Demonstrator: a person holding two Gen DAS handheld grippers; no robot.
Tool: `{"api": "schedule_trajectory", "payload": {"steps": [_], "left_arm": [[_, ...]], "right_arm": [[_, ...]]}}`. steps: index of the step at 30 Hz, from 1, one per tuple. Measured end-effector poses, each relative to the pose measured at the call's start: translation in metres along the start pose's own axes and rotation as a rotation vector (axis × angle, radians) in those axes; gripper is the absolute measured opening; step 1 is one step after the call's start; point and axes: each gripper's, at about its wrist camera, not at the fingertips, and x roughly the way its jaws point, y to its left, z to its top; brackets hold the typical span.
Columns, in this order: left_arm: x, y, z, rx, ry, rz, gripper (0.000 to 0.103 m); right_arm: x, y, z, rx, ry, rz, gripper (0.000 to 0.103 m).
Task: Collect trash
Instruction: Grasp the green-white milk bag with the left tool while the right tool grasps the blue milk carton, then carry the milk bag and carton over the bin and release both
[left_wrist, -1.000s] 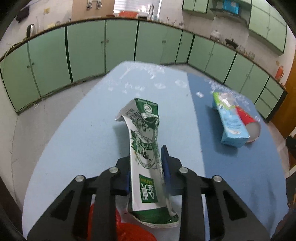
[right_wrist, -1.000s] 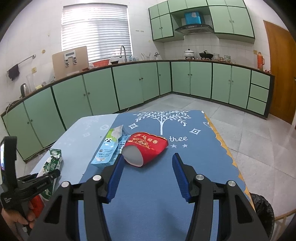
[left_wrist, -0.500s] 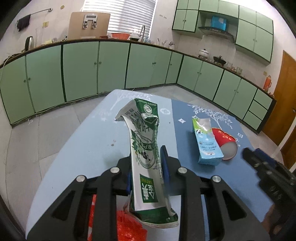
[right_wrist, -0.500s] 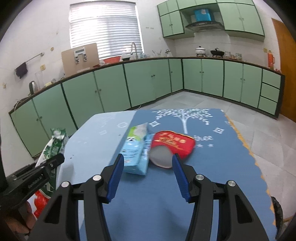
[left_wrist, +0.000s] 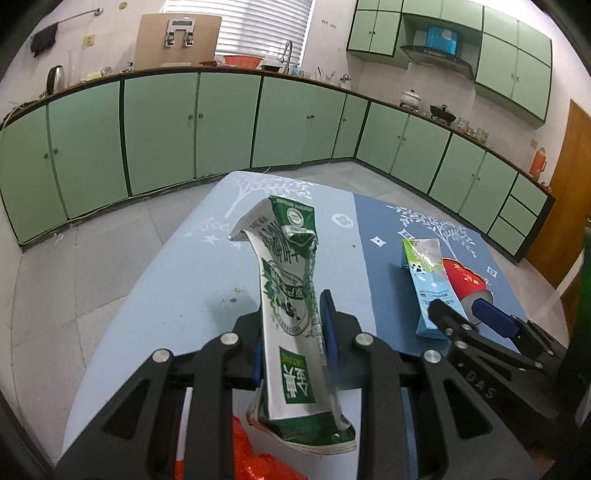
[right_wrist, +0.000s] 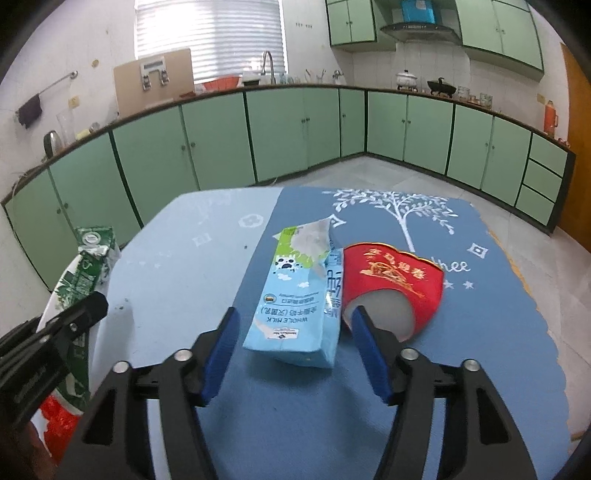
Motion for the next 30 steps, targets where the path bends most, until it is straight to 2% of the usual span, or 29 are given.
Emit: {"api": "schedule_trajectory", "payload": {"steps": [4,13,14,15,16,20,30], "left_arm": [[0.002,0.003,0.001,-0.002,0.002,-0.001,0.024],[0.006,0.004,0.000,-0.003,0.009,-0.009,0.024],[0.007,0.004,-0.001,-0.003,0.012,-0.010,0.024],[0.008,0.004,-0.001,-0.002,0.015,-0.011,0.024],[0.008,0.005,0.000,-0.002,0.018,-0.012,0.024],[0.010,0.005,0.002,0.000,0.024,-0.013,0.024],[0.006,-0.001,0.002,0.016,0.016,-0.027,0.024]], "right_arm": [[0.011,0.005,0.004,-0.016,0.026,-0.025,0.068],[0.035,0.006,0.009,-0.010,0.104,-0.057,0.068],[0.038,0.007,0.009,-0.012,0.117,-0.059,0.066],[0.040,0.007,0.009,-0.011,0.128,-0.061,0.057],[0.041,0.006,0.009,-0.006,0.135,-0.061,0.053],[0.037,0.005,0.008,-0.004,0.126,-0.055,0.047],[0.001,-0.007,0.001,0.015,0.056,0.040,0.047]]}}
